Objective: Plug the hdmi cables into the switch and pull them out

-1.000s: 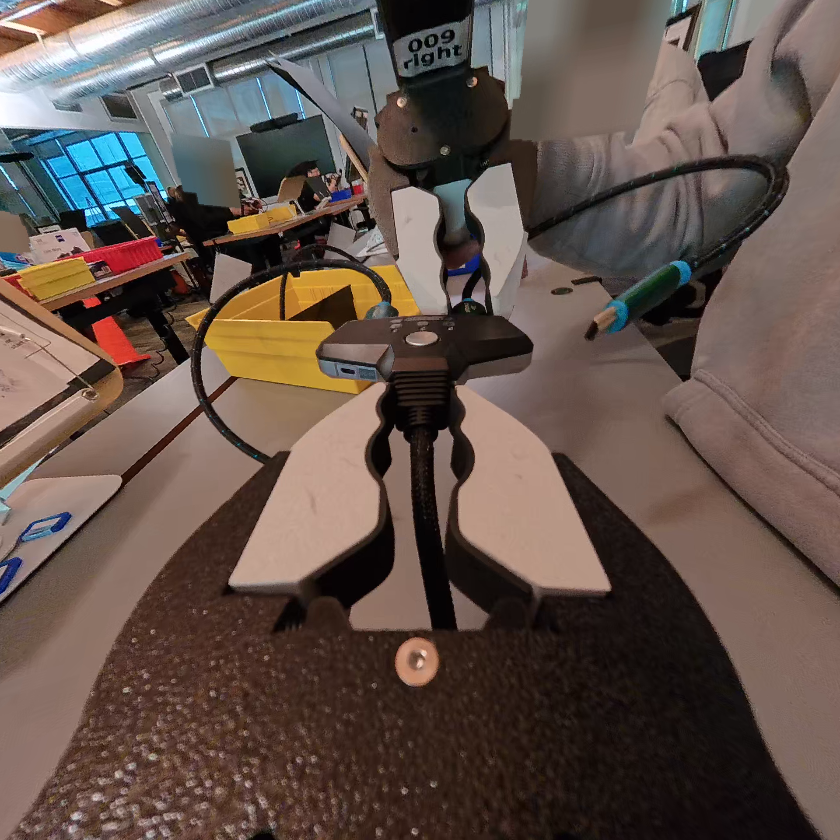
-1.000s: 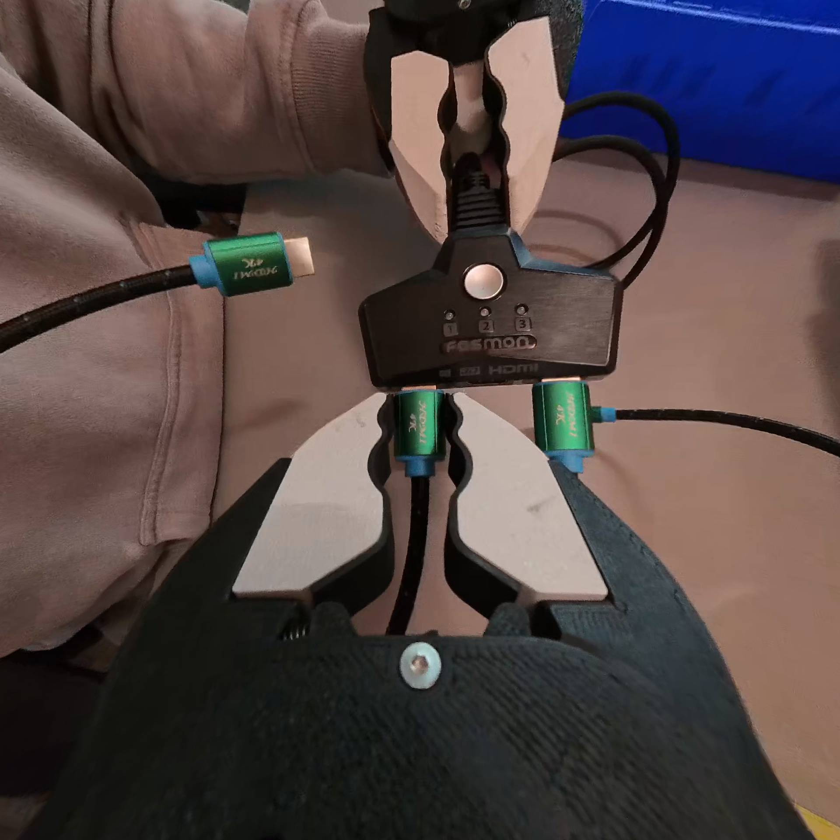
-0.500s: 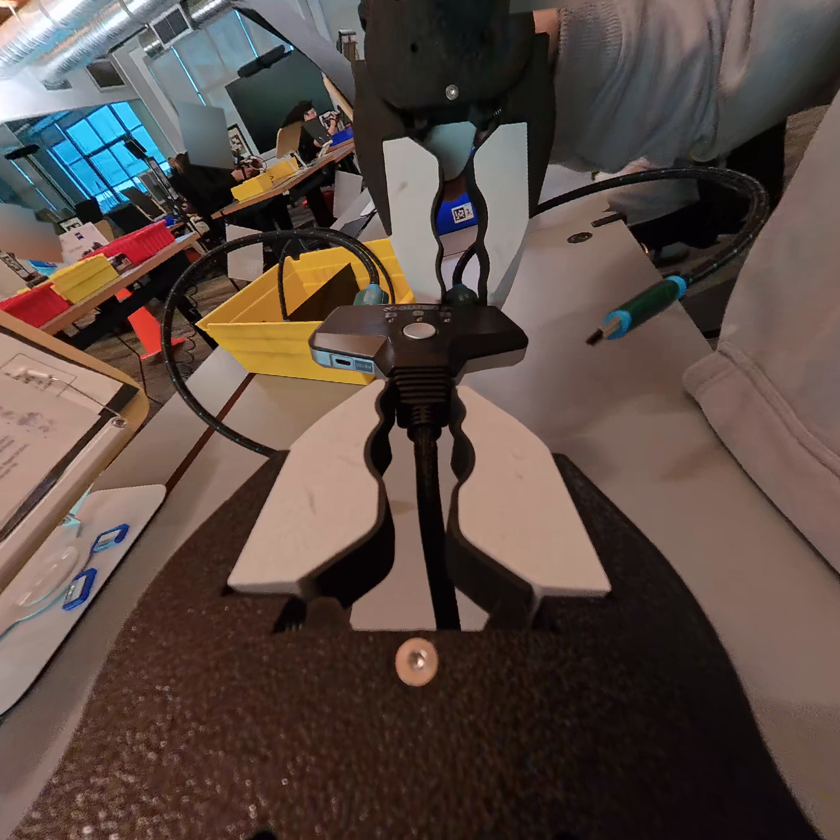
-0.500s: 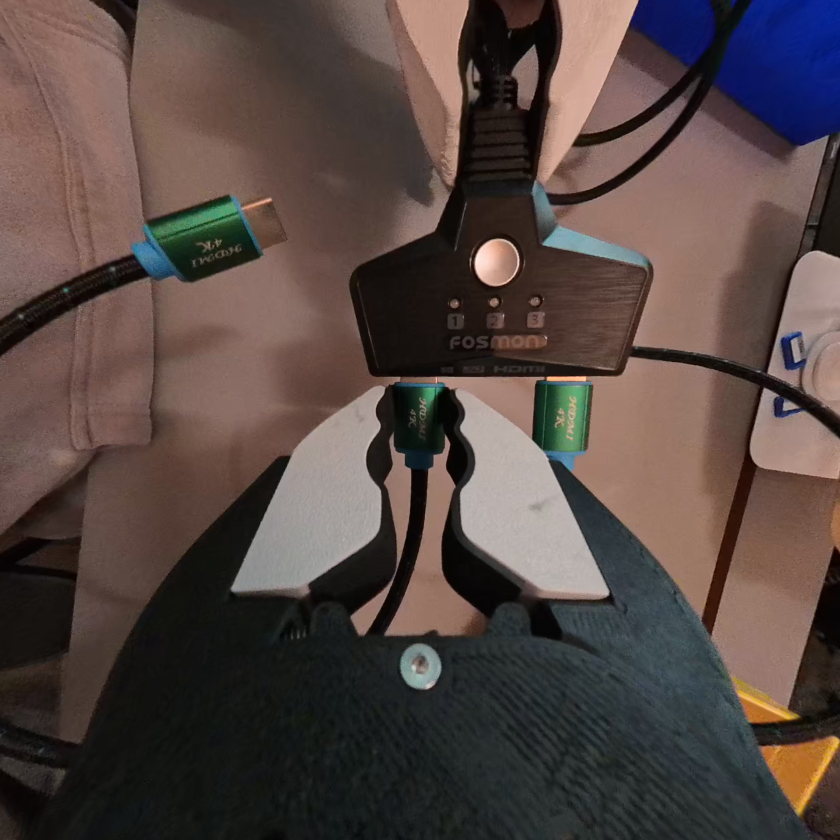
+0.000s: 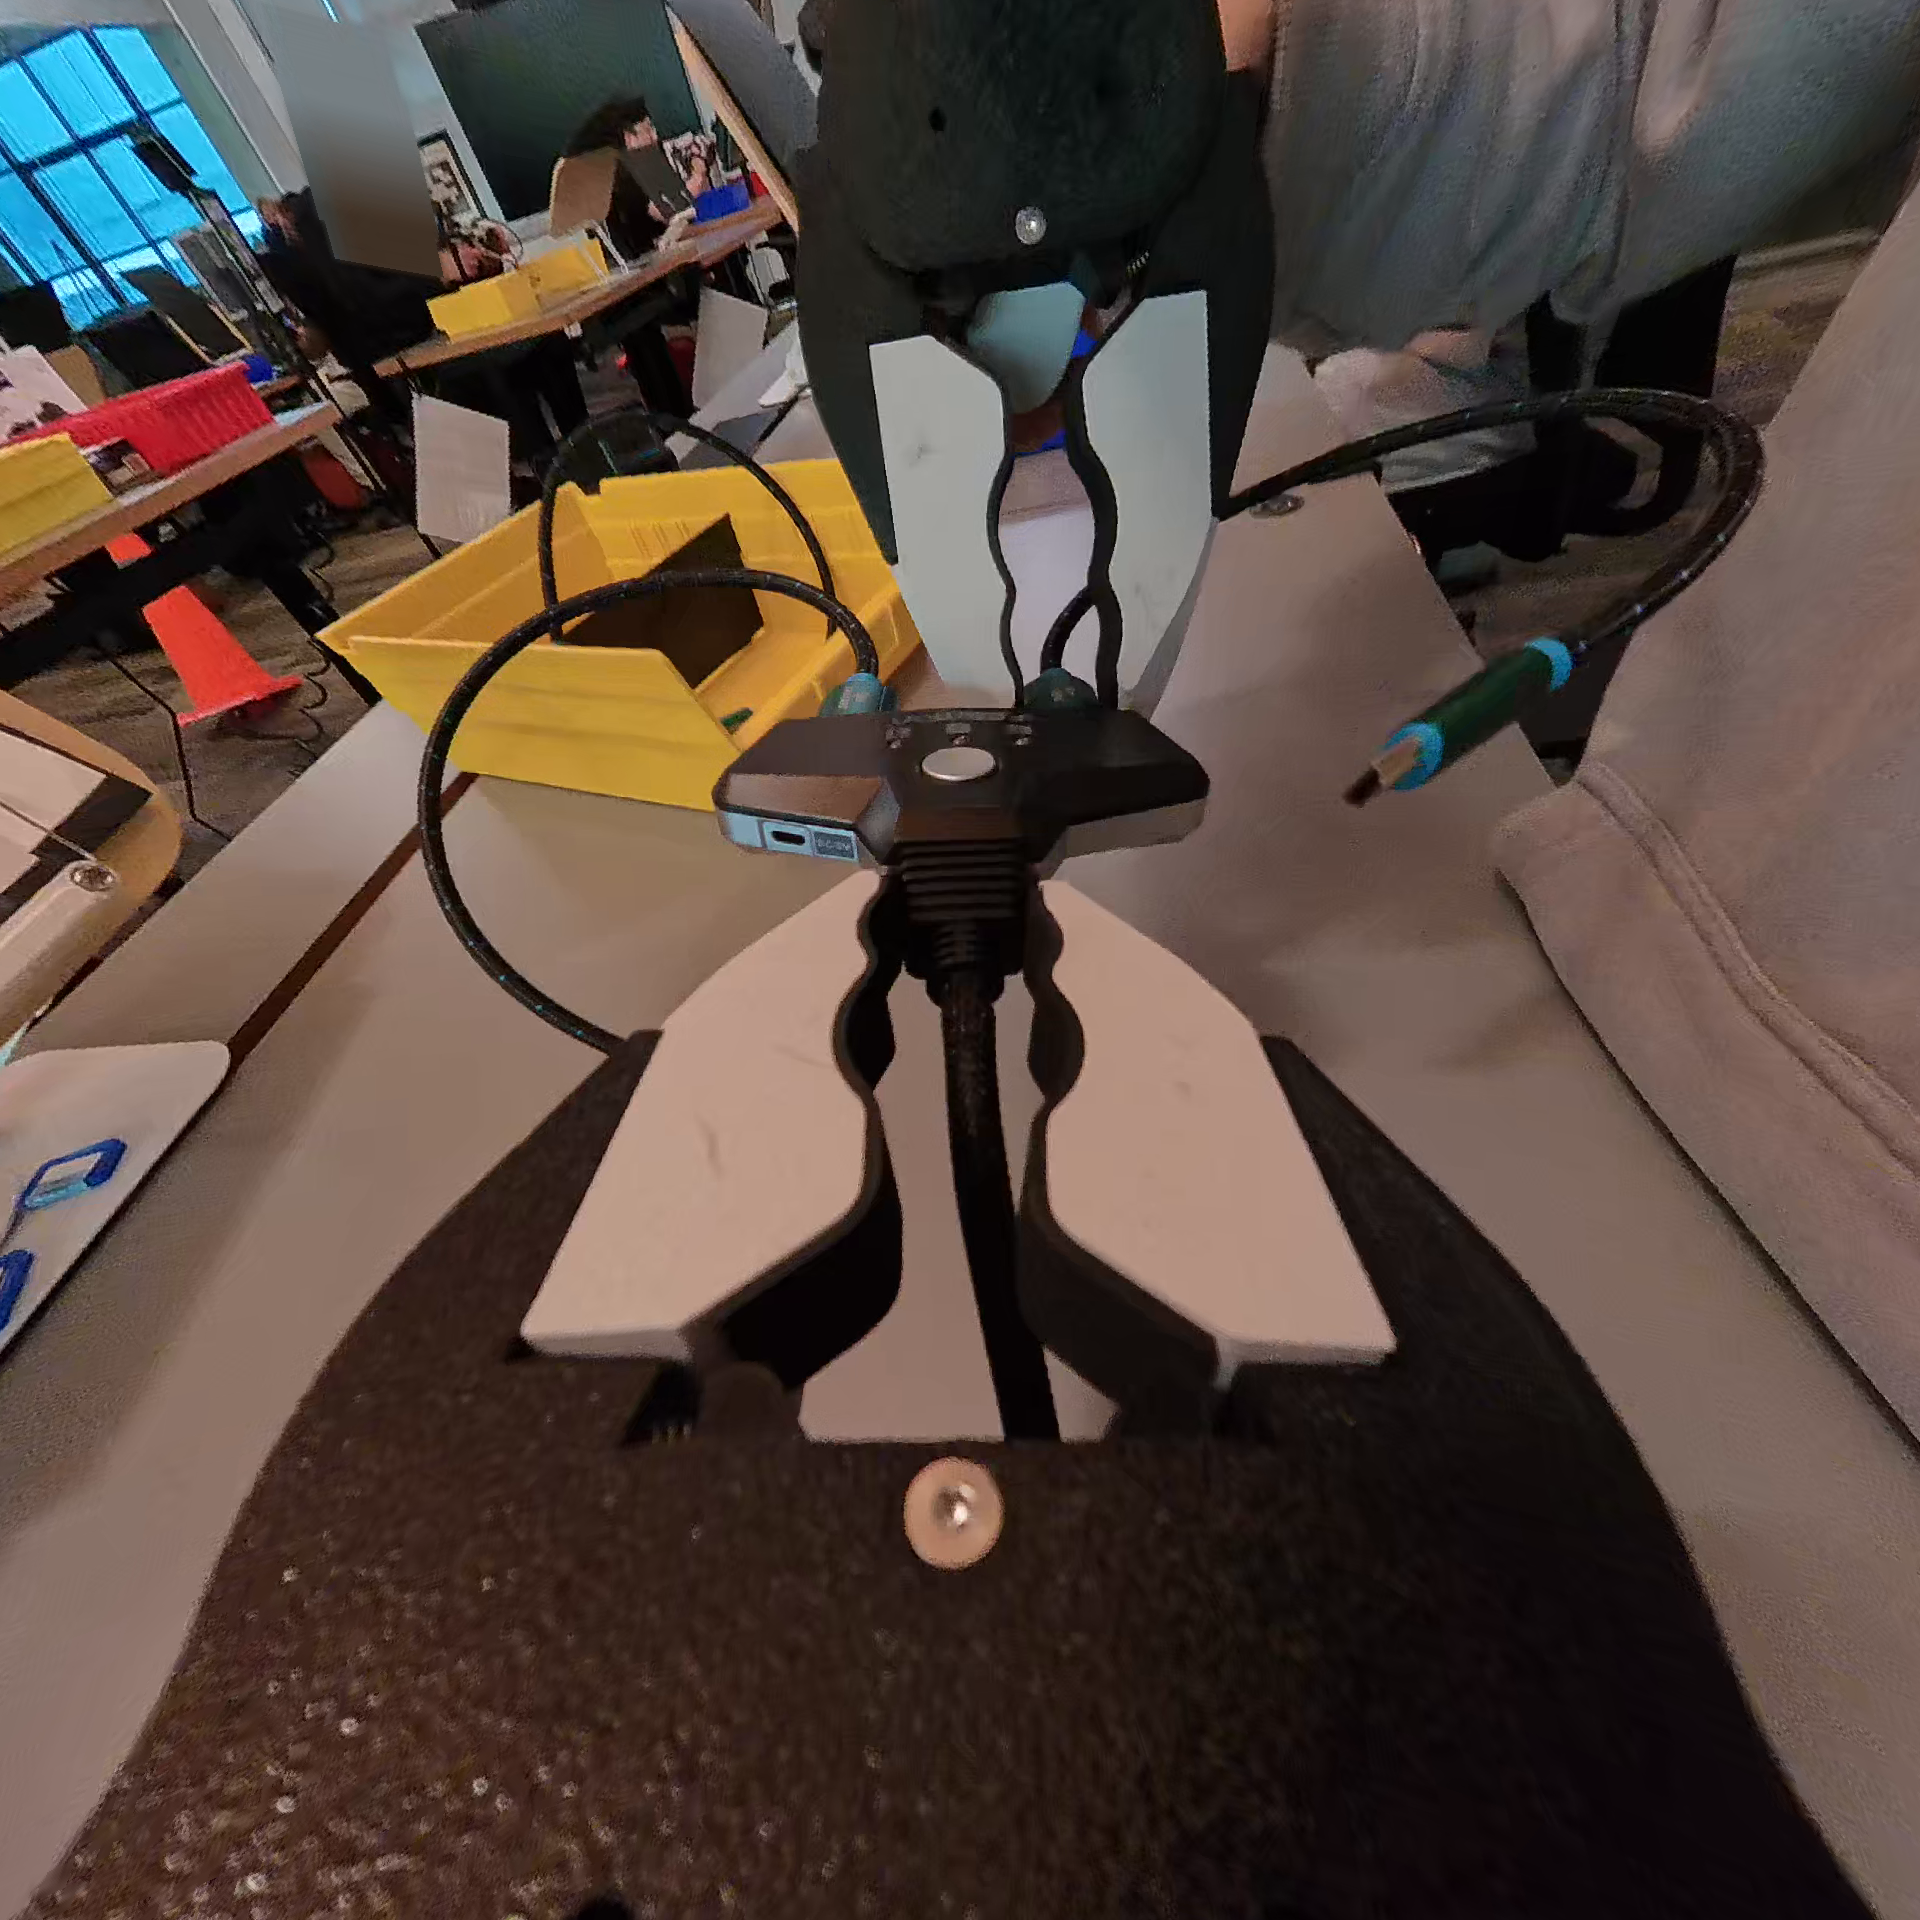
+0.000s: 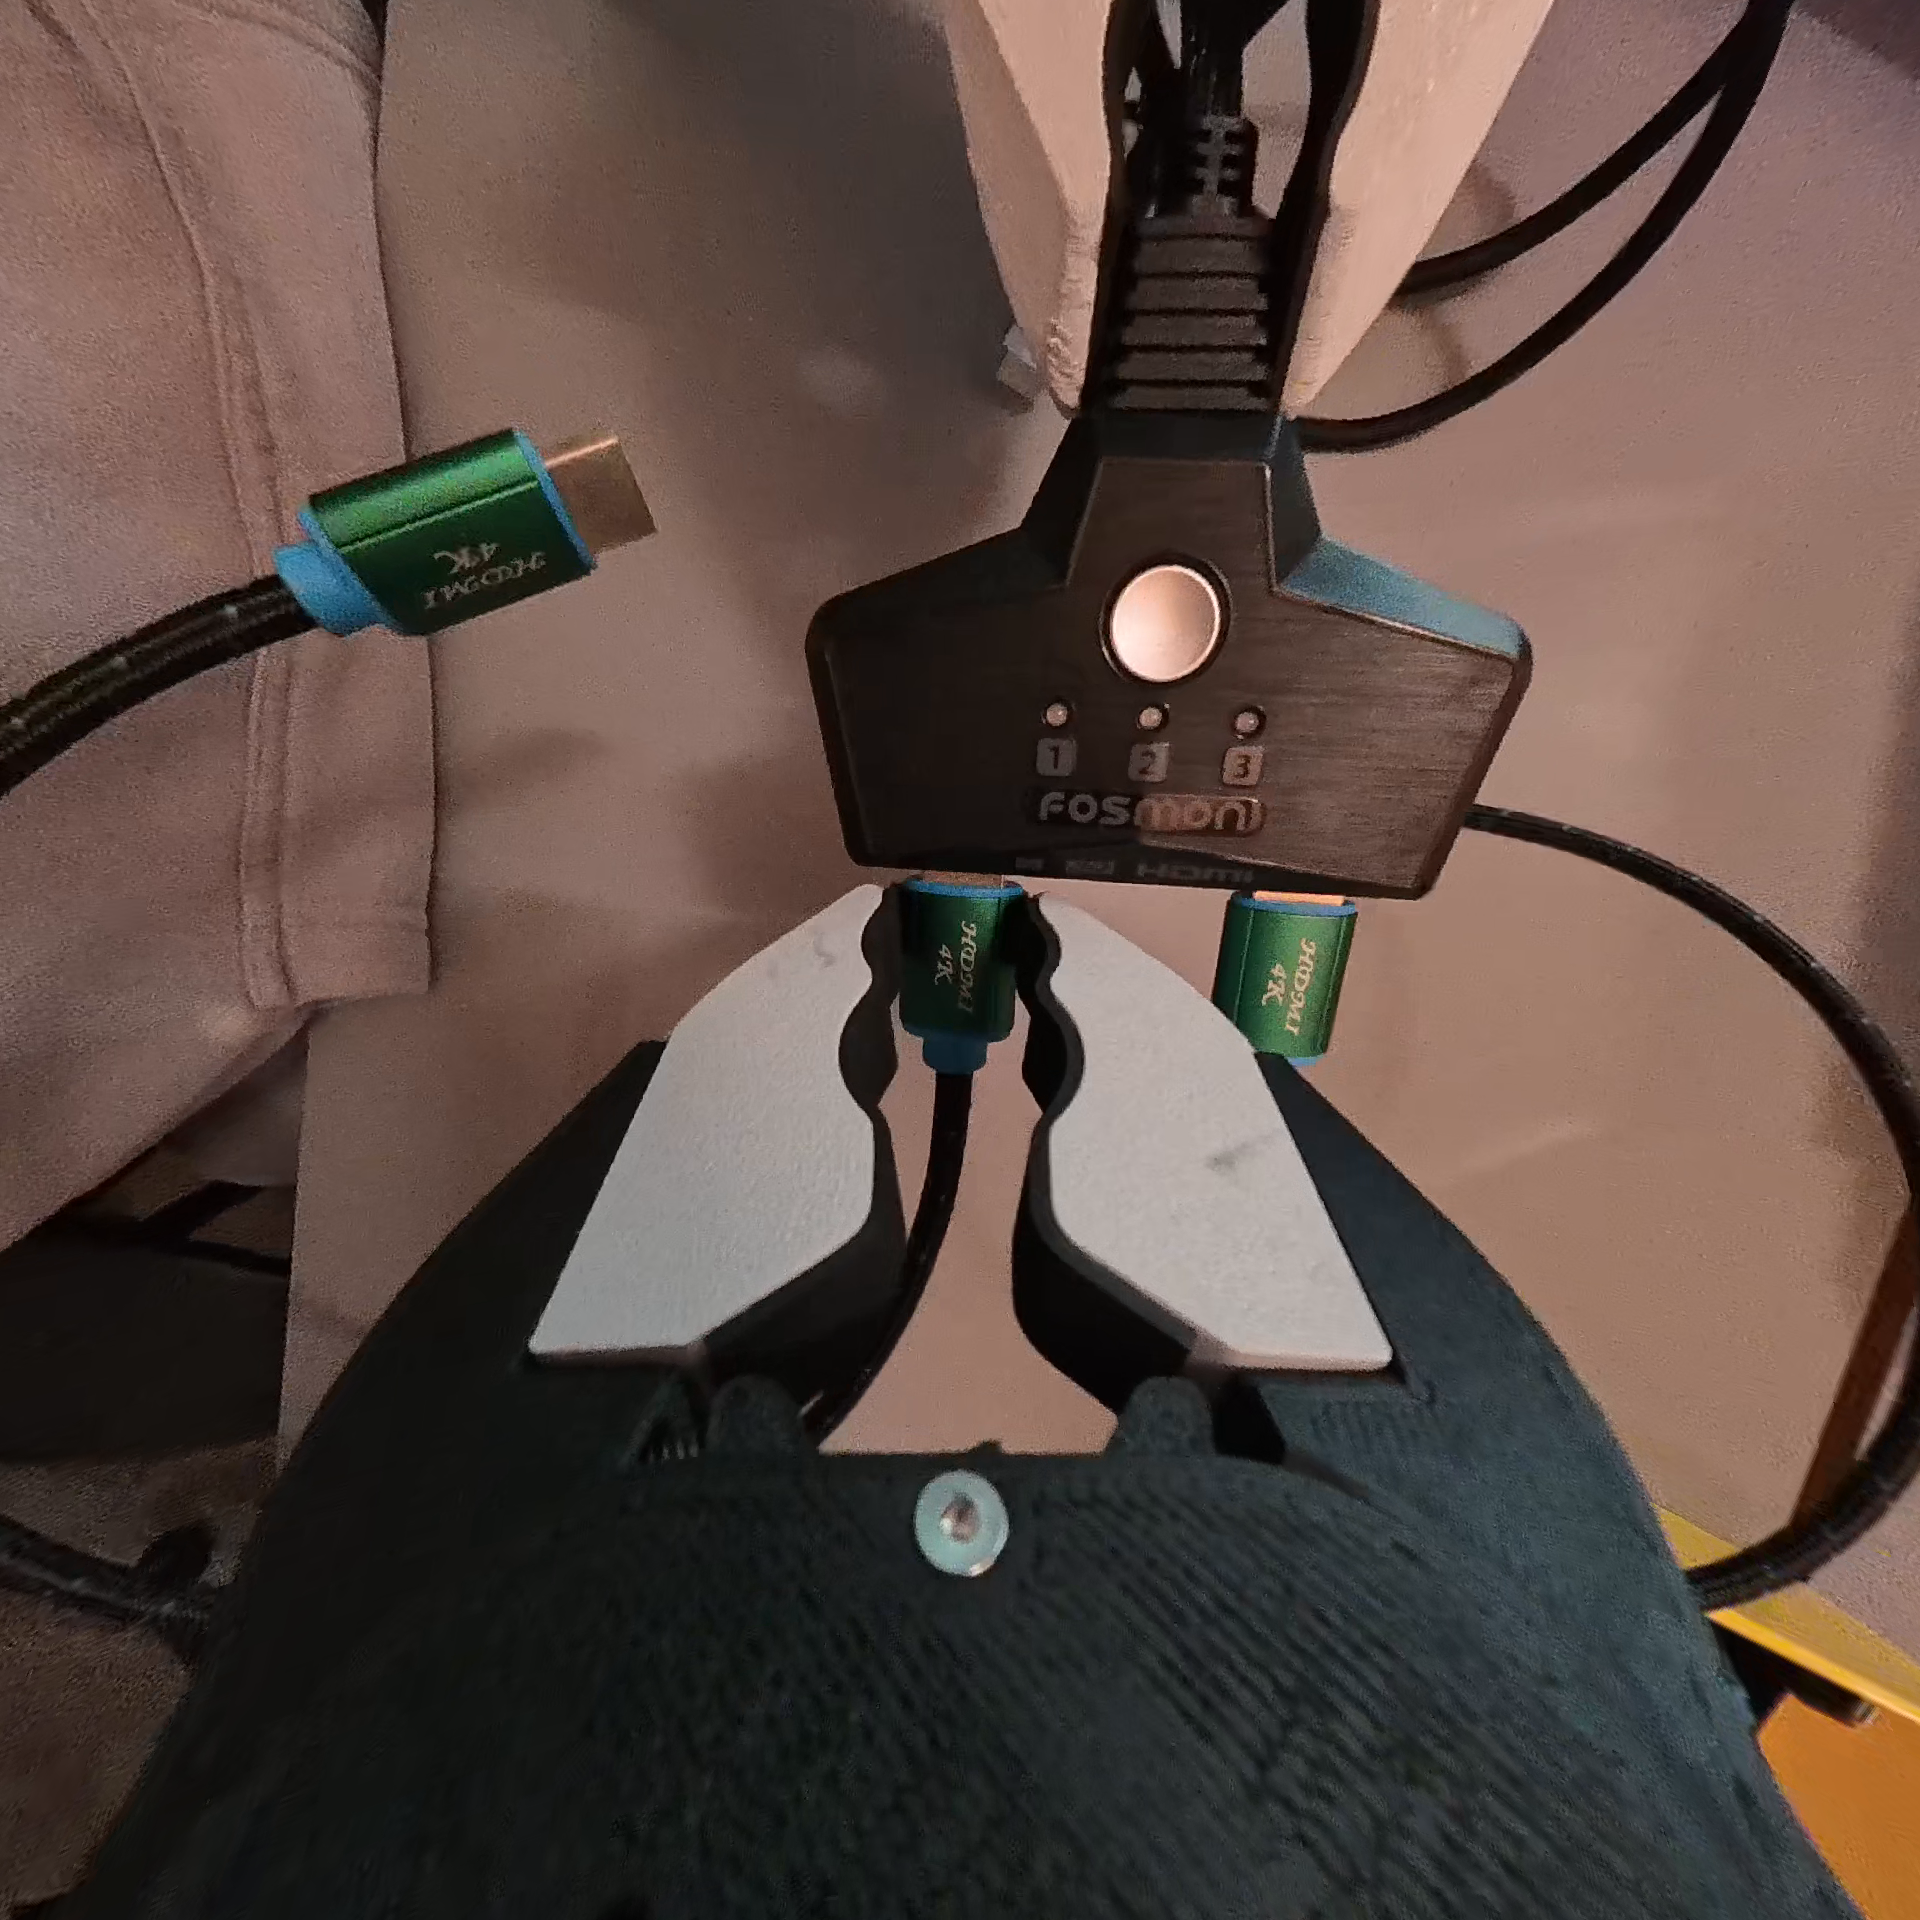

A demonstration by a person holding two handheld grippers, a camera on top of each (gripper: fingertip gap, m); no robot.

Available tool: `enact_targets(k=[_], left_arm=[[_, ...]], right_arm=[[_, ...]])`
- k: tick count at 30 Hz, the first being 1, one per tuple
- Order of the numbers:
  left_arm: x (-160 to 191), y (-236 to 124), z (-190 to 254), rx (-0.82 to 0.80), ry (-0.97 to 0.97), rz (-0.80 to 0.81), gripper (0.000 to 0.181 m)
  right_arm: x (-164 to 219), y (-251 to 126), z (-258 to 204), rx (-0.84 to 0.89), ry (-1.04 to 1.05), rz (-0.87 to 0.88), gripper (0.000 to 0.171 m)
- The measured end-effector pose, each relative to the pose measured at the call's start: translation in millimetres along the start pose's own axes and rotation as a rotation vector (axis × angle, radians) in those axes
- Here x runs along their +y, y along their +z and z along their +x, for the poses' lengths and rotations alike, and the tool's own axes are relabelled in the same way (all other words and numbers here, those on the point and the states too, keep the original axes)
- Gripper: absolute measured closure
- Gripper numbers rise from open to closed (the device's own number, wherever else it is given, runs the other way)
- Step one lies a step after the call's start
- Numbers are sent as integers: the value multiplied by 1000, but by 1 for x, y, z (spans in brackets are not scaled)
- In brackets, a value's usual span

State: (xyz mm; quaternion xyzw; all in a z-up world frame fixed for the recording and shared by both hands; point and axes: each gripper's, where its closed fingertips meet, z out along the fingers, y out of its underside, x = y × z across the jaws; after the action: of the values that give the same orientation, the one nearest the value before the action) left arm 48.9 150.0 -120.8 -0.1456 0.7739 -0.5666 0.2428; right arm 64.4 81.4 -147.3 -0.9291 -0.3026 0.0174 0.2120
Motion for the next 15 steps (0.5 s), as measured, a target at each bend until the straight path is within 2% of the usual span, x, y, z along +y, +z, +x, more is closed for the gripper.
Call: enact_targets(k=[1,15], left_arm=[[3,0,2,2,-1,-10,158],[-17,-4,16,-16,51,7,158]], right_arm=[[1,3,-2,-6,11,6,149],[-5,-25,-13,1,-9,-8,149]])
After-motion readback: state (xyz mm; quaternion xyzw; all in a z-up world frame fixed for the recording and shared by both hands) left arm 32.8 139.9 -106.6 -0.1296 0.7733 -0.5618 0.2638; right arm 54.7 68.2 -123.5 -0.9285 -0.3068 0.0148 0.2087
